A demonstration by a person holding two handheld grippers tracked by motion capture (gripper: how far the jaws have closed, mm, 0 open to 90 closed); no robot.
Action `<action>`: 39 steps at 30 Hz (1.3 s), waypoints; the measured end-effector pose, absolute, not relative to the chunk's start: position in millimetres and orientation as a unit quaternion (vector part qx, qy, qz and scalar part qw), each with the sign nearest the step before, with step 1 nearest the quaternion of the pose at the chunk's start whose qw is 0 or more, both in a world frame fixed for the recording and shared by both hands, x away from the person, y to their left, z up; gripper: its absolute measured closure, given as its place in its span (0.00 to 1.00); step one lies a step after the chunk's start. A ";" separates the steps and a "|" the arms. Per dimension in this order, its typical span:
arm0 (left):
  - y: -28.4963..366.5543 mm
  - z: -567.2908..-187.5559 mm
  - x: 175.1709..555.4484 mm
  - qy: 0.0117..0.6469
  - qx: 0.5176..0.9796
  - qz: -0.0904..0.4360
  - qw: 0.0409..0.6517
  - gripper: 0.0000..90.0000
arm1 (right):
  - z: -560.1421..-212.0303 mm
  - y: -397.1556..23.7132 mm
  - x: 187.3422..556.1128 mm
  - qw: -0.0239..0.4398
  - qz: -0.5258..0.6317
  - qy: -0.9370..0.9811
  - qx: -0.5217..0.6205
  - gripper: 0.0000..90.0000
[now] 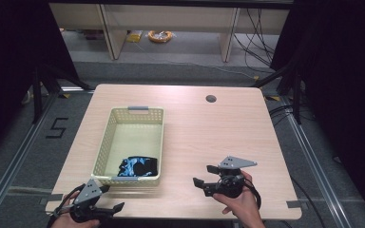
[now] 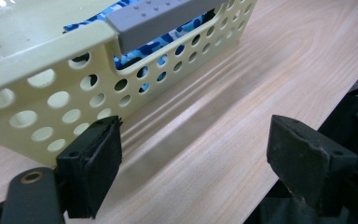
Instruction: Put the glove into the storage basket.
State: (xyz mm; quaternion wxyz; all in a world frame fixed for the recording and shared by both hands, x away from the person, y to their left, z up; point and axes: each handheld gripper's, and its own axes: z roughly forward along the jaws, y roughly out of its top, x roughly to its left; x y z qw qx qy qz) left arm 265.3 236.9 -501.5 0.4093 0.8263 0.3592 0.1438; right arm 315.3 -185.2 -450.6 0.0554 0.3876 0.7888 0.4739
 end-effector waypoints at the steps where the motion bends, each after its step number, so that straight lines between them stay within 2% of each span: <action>1: 236.7 -501.7 265.2 0.360 0.826 0.143 0.409 0.19 | -452.0 -185.8 312.7 0.049 0.476 0.784 0.395 0.29; 2: 237.6 -502.3 267.5 0.350 0.830 0.154 0.407 0.19 | -454.1 -189.1 314.5 0.053 0.476 0.792 0.378 0.29; 11: 237.4 -502.4 265.6 0.360 0.830 0.136 0.403 0.17 | -469.4 -199.3 298.7 0.043 0.471 0.777 0.414 0.20; 14: 235.9 -503.6 264.9 0.368 0.825 0.136 0.406 0.17 | -474.0 -204.9 296.3 0.056 0.463 0.784 0.409 0.18; 18: 238.5 -502.1 268.0 0.342 0.837 0.152 0.400 0.17 | -479.0 -208.8 291.5 0.063 0.459 0.788 0.406 0.18; 21: 235.7 -502.6 263.6 0.363 0.828 0.135 0.407 0.17 | -482.7 -210.6 288.0 0.070 0.452 0.791 0.405 0.18; 39: 233.4 -502.4 262.8 0.350 0.830 0.150 0.407 0.17 | -490.1 -215.2 278.5 0.071 0.435 0.801 0.406 0.18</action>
